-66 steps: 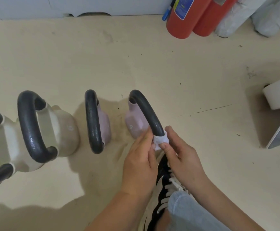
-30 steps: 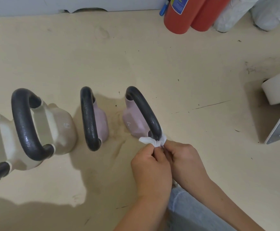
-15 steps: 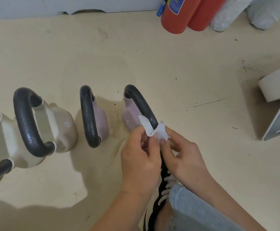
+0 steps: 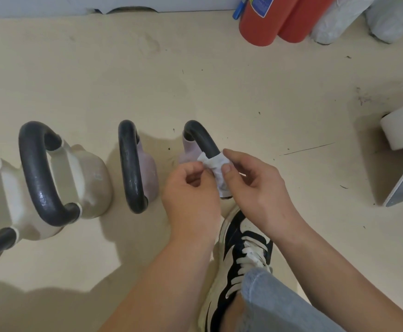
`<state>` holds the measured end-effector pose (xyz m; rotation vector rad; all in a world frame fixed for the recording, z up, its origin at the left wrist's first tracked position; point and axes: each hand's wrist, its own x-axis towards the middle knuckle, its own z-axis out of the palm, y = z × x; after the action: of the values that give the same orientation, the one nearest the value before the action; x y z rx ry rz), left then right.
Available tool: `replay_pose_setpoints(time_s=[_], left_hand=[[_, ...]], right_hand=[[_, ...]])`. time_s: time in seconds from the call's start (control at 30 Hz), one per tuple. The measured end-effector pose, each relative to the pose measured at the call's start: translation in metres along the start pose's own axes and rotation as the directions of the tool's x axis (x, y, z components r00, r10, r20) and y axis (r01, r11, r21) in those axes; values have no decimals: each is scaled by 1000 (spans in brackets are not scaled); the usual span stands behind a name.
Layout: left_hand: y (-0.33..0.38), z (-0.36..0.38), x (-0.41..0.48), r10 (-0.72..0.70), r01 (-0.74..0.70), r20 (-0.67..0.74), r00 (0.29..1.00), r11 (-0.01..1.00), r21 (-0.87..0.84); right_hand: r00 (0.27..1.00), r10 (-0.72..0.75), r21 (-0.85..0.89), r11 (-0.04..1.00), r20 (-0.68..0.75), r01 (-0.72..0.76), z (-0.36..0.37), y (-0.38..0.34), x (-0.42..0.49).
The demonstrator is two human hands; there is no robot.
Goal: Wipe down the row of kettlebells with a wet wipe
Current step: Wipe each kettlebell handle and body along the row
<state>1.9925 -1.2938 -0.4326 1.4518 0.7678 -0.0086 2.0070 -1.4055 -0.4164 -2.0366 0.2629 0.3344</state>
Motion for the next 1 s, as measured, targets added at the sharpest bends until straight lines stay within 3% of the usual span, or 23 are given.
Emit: replay_pose_setpoints(time_s=[0.23, 0.7, 0.87, 1.0], left_hand=[[-2, 7, -17, 63, -67, 158, 985, 998, 22], [-46, -1, -40, 194, -252, 241, 951, 938, 237], [-58, -8, -34, 266, -344, 255, 930, 872, 347], [-68, -16, -18, 394, -517, 338, 854, 713, 474]], right_hand=[[989, -18, 138, 990, 144, -2, -1, 0, 1], [999, -18, 142, 990, 36, 13, 7, 40, -36], [998, -63, 12, 998, -9, 63, 13, 58, -40], [997, -73, 2, 997, -23, 73, 13, 64, -38]])
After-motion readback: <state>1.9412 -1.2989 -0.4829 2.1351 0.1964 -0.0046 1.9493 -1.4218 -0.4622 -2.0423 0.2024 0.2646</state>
